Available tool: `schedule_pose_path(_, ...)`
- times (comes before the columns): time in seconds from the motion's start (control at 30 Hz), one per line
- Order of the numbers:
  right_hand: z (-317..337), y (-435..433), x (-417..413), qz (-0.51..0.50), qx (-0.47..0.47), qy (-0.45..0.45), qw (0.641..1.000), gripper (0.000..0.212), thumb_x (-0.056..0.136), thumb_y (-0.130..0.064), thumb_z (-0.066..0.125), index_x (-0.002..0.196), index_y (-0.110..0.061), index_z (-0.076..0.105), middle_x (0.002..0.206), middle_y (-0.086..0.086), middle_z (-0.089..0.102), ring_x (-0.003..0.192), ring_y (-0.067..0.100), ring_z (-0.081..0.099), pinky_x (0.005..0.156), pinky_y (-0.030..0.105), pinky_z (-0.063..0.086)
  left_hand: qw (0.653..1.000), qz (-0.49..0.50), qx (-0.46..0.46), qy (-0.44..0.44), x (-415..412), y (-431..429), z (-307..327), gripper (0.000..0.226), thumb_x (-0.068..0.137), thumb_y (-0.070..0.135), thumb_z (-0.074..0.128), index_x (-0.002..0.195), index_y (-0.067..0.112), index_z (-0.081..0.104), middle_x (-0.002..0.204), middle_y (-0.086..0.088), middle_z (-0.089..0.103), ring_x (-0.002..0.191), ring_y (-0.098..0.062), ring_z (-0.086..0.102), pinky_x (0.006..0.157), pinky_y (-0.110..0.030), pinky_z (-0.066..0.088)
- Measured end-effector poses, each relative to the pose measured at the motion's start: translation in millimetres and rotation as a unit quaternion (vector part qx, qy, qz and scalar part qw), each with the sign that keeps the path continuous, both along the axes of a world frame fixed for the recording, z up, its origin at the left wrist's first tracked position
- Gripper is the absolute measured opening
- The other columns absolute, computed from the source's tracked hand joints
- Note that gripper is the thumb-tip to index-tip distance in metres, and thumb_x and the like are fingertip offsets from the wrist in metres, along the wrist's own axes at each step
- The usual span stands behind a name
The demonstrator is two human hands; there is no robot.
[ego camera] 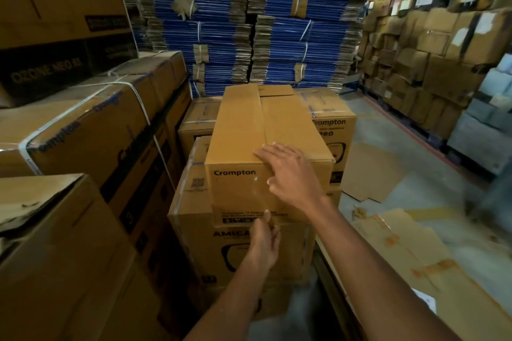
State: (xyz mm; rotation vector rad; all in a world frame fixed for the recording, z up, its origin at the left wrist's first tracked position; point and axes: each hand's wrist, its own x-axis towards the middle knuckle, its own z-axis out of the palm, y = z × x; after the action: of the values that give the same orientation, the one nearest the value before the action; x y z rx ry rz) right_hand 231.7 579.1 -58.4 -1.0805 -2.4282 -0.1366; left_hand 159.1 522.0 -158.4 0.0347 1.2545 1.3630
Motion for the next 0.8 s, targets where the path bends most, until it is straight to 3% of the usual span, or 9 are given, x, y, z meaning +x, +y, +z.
schedule_pose_path(0.1, -17.0, -2.7, 5.6, 0.013, 0.01, -0.002, 1.0, 0.075, 0.082, -0.017, 0.077, 0.151, -0.022, 0.047, 0.156, 0.0, 0.047, 0.147, 0.019, 0.038, 0.123, 0.034, 0.016, 0.992, -0.103, -0.026, 0.066, -13.0, -4.9, 5.3, 0.023, 0.101, 0.026, 0.059, 0.119, 0.012, 0.062, 0.116, -0.01, 0.06, 0.095, -0.021, 0.063, 0.095, -0.035, 0.056)
schedule_pose_path(0.17, -21.2, -4.0, 5.1, 0.015, 0.015, 0.0, 1.0, 0.075, 0.079, -0.016, 0.078, 0.149, -0.021, 0.05, 0.154, 0.001, 0.049, 0.145, 0.02, 0.04, 0.122, 0.034, 0.016, 0.969, -0.184, -0.019, 0.163, -19.4, -13.0, 22.5, 0.016, 0.102, 0.021, 0.055, 0.113, 0.015, 0.064, 0.121, -0.009, 0.064, 0.106, -0.024, 0.066, 0.098, -0.037, 0.056)
schedule_pose_path(0.23, -21.9, -4.6, 4.2, 0.018, 0.011, 0.008, 1.0, 0.075, 0.078, -0.016, 0.078, 0.148, -0.02, 0.051, 0.153, 0.001, 0.05, 0.144, 0.02, 0.042, 0.121, 0.033, 0.016, 0.932, -0.21, 0.018, 0.294, -29.2, -17.8, 45.9, 0.016, 0.099, 0.01, 0.052, 0.1, 0.015, 0.068, 0.105, -0.009, 0.075, 0.098, -0.025, 0.073, 0.092, -0.041, 0.06)
schedule_pose_path(0.33, -22.1, -5.1, 4.3, 0.025, 0.002, 0.047, 0.999, 0.055, 0.089, -0.019, 0.067, 0.143, -0.016, 0.057, 0.147, 0.003, 0.056, 0.141, 0.022, 0.047, 0.12, 0.036, 0.023, 0.82, -0.169, 0.099, 0.538, -48.5, -21.3, 91.0, 0.019, 0.088, 0.02, 0.062, 0.077, 0.017, 0.077, 0.07, 0.002, 0.075, 0.073, -0.02, 0.074, 0.07, -0.036, 0.063)
schedule_pose_path(0.43, -20.0, -5.8, 2.9, 0.024, -0.009, 0.088, 0.996, 0.039, 0.089, -0.016, 0.065, 0.128, -0.014, 0.067, 0.132, 0.005, 0.068, 0.132, 0.024, 0.055, 0.112, 0.038, 0.036, 0.699, -0.069, 0.163, 0.693, -62.4, -13.6, 129.1, 0.021, 0.088, 0.027, 0.064, 0.07, 0.019, 0.072, 0.063, 0.007, 0.069, 0.062, -0.011, 0.066, 0.057, -0.027, 0.054)
schedule_pose_path(0.53, -14.5, -5.9, -0.6, 0.015, -0.029, 0.092, 0.995, 0.029, 0.09, -0.019, 0.063, 0.119, -0.017, 0.067, 0.12, 0.003, 0.071, 0.124, 0.024, 0.058, 0.103, 0.04, 0.039, 0.625, -0.09, 0.189, 0.752, -77.7, 18.0, 141.4, 0.015, 0.095, 0.023, 0.06, 0.087, 0.018, 0.072, 0.076, 0.005, 0.07, 0.066, -0.009, 0.062, 0.061, -0.026, 0.051)
schedule_pose_path(0.63, -8.0, -3.9, -1.6, 0.006, -0.044, 0.082, 0.996, 0.04, 0.097, -0.031, 0.061, 0.134, -0.016, 0.063, 0.138, 0.002, 0.063, 0.133, 0.02, 0.051, 0.11, 0.04, 0.034, 0.572, -0.209, 0.171, 0.775, -91.1, 55.3, 126.0, 0.022, 0.1, 0.014, 0.055, 0.117, 0.009, 0.069, 0.113, -0.01, 0.071, 0.1, -0.023, 0.064, 0.085, -0.029, 0.049)
schedule_pose_path(0.7, -3.7, -2.2, 1.1, -0.008, -0.049, 0.077, 0.996, 0.045, 0.099, -0.039, 0.059, 0.139, -0.018, 0.06, 0.146, 0.001, 0.057, 0.137, 0.02, 0.046, 0.113, 0.038, 0.031, 0.544, -0.238, 0.17, 0.786, -94.5, 69.9, 119.2, 0.03, 0.102, 0.017, 0.053, 0.128, 0.007, 0.064, 0.13, -0.013, 0.065, 0.119, -0.029, 0.059, 0.1, -0.035, 0.046)
schedule_pose_path(0.8, -0.7, 1.8, 5.9, -0.03, -0.037, 0.063, 0.997, 0.047, 0.1, -0.049, 0.053, 0.139, -0.023, 0.059, 0.149, -0.002, 0.054, 0.137, 0.021, 0.043, 0.112, 0.041, 0.029, 0.525, -0.258, 0.171, 0.792, -95.8, 85.5, 120.2, 0.035, 0.104, 0.027, 0.05, 0.134, 0.012, 0.06, 0.137, -0.009, 0.061, 0.125, -0.029, 0.056, 0.104, -0.04, 0.044)
